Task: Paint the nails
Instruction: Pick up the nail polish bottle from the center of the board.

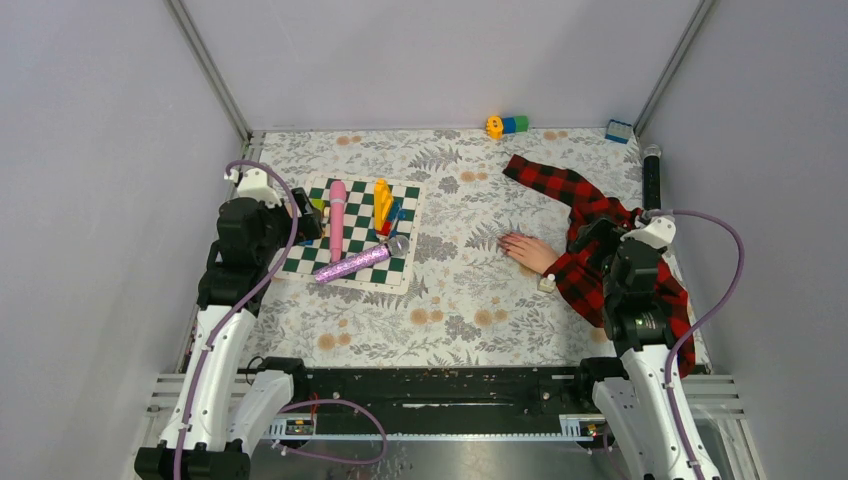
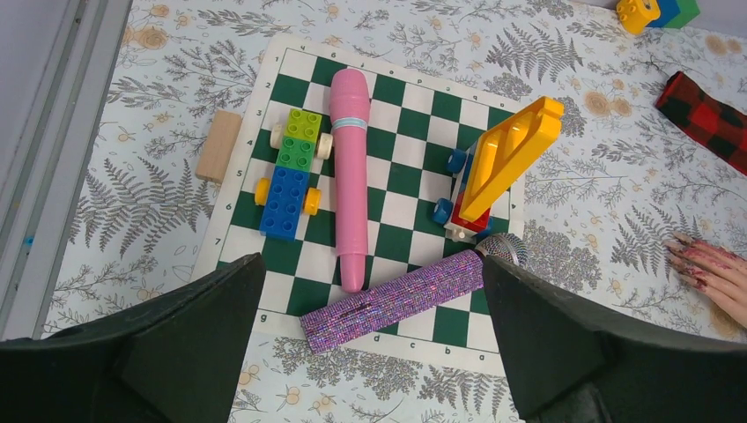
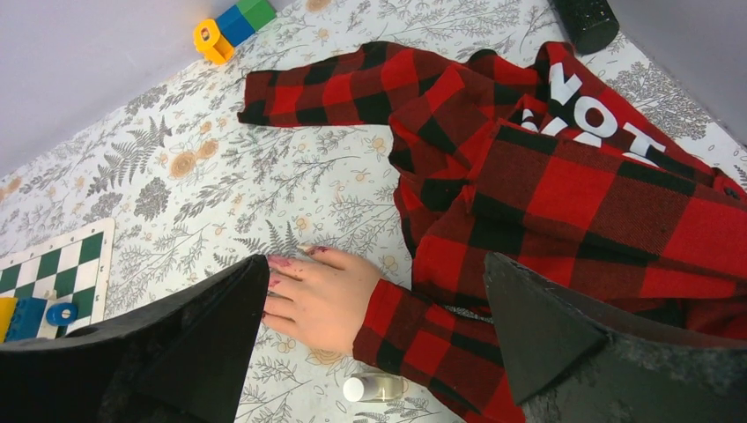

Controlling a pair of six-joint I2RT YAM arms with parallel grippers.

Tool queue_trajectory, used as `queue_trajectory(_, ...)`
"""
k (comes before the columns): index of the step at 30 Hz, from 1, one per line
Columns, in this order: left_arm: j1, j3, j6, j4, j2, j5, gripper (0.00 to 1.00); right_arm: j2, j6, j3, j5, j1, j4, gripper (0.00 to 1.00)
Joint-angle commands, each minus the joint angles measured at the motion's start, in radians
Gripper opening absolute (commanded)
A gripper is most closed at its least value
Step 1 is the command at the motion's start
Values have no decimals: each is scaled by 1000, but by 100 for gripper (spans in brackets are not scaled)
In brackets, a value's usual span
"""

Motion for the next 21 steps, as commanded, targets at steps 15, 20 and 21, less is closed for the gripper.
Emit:
queue_trajectory(15,-62,2,27,27,-27,-69,99,298,54,231,-360,1,-380,66)
queue_trajectory(20,-63,-4,29,28,-31,-63,99,366,81,204,-350,34,-414,61)
queue_trajectory(21,-63,-4,30,28,-31,-61,99,378,84,204,-332,45,-425,62)
